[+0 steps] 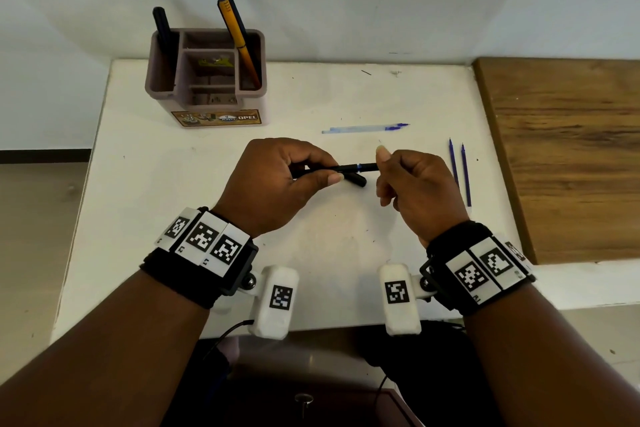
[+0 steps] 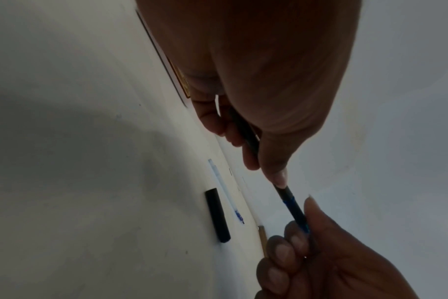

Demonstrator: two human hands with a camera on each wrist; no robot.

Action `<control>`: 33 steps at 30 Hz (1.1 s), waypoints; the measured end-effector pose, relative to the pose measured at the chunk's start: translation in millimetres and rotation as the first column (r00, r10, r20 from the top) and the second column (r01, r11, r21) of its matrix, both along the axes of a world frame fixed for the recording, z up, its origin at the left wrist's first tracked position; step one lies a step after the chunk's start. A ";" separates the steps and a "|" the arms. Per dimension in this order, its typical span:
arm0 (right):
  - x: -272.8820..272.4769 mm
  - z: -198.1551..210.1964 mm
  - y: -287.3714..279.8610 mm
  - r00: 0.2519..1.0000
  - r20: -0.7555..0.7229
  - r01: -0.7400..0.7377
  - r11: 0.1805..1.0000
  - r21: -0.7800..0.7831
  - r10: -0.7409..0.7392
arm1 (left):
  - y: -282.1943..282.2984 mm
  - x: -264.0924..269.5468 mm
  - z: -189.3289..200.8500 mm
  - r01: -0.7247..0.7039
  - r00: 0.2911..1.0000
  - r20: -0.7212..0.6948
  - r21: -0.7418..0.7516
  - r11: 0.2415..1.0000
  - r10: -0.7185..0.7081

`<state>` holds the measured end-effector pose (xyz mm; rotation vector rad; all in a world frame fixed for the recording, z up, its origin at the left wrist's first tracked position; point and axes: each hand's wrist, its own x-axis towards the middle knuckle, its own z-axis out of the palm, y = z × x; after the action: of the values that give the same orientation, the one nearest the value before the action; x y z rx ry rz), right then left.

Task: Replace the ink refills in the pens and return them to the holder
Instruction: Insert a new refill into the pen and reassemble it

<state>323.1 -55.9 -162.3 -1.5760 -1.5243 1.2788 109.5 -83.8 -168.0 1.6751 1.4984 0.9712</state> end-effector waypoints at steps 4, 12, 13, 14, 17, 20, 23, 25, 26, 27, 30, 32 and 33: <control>2.0 -0.4 1.3 0.999 -0.041 0.013 1.000 -0.015 -0.014 | 0.0 0.2 -1.4 -0.003 1.000 -0.006 -0.016 1.000 0.003; 4.4 -1.3 1.8 0.999 -0.032 -0.035 0.998 -0.046 0.034 | 0.0 -1.0 -3.0 0.002 1.000 -0.011 -0.018 1.000 -0.003; 4.8 -1.7 2.0 0.999 -0.015 -0.044 0.998 -0.048 0.043 | -0.1 -1.2 -3.3 0.010 1.000 -0.015 -0.018 1.000 -0.010; 4.2 -2.7 2.2 0.999 0.011 -0.049 0.998 -0.051 0.050 | -0.2 -1.3 -3.4 0.018 1.000 -0.020 -0.017 1.000 -0.019; 2.9 -2.1 1.1 0.999 -0.007 -0.038 0.996 -0.076 0.038 | 0.5 -1.2 -4.0 0.025 0.999 -0.029 -0.023 0.999 -0.026; 4.0 -1.8 2.7 0.999 -0.038 -0.041 0.998 -0.040 0.039 | 1.1 -2.9 -2.8 0.013 1.000 -0.014 -0.029 0.999 -0.013; 2.3 -3.0 1.4 0.999 0.032 -0.043 0.999 -0.017 0.043 | 1.1 -2.8 -1.8 0.022 1.000 -0.010 -0.027 0.999 -0.022; 1.7 -2.0 0.7 0.999 -0.017 -0.032 0.999 -0.015 0.031 | 1.3 -2.8 -1.8 0.015 1.000 -0.010 -0.030 0.999 -0.015; 2.1 -2.3 1.1 0.999 -0.036 -0.033 0.999 -0.003 0.033 | 1.4 -3.3 -1.8 0.009 1.000 -0.007 -0.031 0.999 -0.009; 2.4 -2.0 1.2 0.999 -0.032 -0.043 0.999 0.011 0.043 | 1.5 -3.8 -1.3 0.004 1.000 -0.004 -0.033 0.999 -0.004; 3.0 -3.5 0.0 0.998 0.006 -0.062 0.998 0.031 0.061 | 1.4 -3.7 -0.4 0.008 1.000 0.002 -0.040 0.999 -0.007; 2.1 -2.4 -0.6 0.996 -0.052 -0.066 0.998 0.019 0.067 | 1.4 -3.3 -1.0 0.014 1.000 -0.002 -0.039 0.999 -0.014; 2.1 -2.3 -0.2 0.996 -0.057 -0.070 0.997 0.026 0.071 | 1.4 -3.5 -1.4 0.014 1.000 -0.003 -0.040 0.999 -0.014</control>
<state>325.2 -56.1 -164.7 -1.4692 -1.5653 1.3287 106.0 -82.4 -169.4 1.6578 1.4967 0.9257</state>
